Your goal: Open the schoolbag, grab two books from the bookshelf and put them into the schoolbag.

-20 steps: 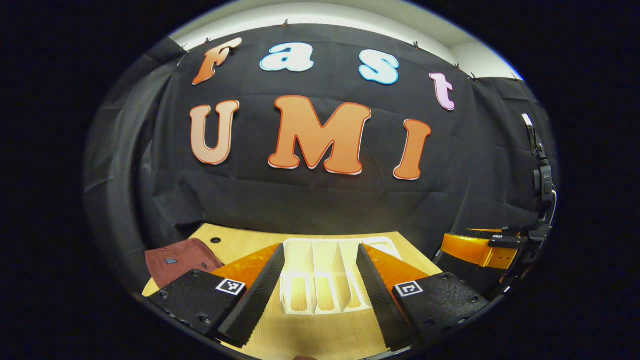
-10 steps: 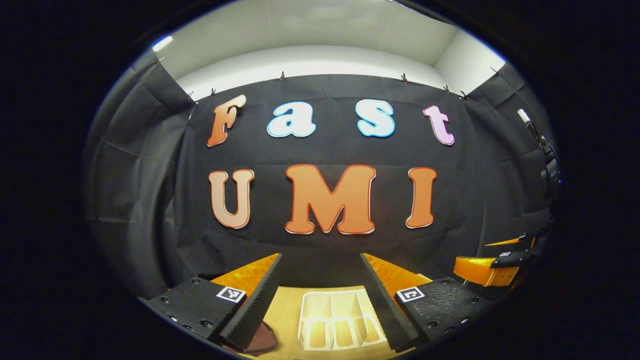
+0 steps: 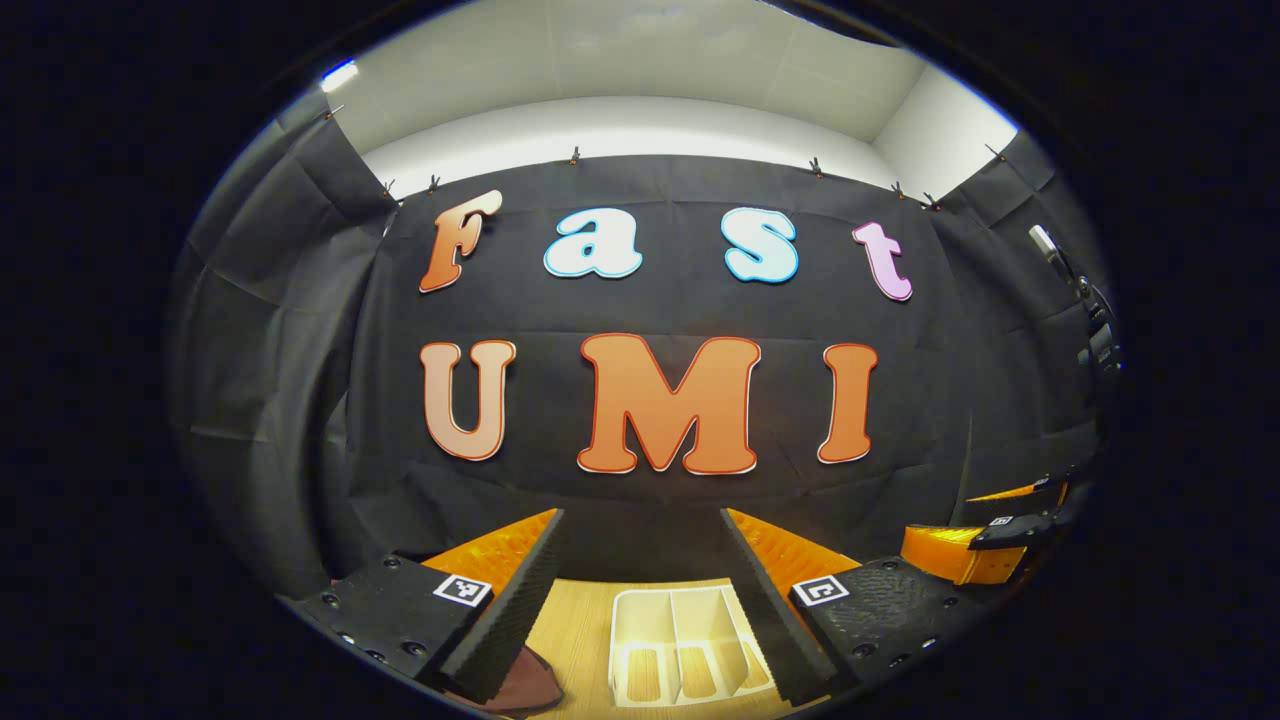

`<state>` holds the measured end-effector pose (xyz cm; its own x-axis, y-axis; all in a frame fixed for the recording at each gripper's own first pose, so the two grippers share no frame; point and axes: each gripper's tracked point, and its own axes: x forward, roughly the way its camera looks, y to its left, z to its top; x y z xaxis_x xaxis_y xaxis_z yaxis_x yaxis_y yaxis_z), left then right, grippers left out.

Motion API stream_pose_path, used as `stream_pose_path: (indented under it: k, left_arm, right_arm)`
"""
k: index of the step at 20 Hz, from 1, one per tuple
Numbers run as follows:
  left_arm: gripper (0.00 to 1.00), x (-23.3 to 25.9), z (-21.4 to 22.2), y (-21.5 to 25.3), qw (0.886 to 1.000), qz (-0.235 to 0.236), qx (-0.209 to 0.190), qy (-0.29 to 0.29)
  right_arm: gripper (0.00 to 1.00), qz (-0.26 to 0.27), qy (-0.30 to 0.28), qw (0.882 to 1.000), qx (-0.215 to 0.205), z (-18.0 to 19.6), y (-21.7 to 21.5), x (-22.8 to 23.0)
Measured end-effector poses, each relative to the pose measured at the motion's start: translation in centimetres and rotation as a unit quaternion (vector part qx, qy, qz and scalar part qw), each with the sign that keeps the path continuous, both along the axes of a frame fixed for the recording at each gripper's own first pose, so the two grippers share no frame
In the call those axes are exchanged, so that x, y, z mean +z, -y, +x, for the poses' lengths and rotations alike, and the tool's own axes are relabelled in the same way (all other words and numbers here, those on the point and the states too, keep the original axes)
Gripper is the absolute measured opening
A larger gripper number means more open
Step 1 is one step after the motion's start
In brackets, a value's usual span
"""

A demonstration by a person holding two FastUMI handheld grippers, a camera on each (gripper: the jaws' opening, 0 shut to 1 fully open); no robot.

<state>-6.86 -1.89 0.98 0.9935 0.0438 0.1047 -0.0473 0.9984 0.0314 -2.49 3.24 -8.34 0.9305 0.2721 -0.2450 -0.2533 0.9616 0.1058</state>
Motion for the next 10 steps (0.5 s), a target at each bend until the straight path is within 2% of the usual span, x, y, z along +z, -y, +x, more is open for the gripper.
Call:
stream_pose_path:
  k: [5,10]
  left_arm:
    - [0.93,0.3,0.8,-1.0,0.999,-0.005,-0.039,0.015]
    - [0.93,-0.2,2.4,-2.4,0.999,-0.01,-0.041,0.023]
  right_arm:
    - [0.97,-0.014,0.008,0.999,-0.041,0.1,-0.5,0.4]
    - [0.97,-0.019,0.005,0.998,-0.064,0.4,-1.0,-0.7]
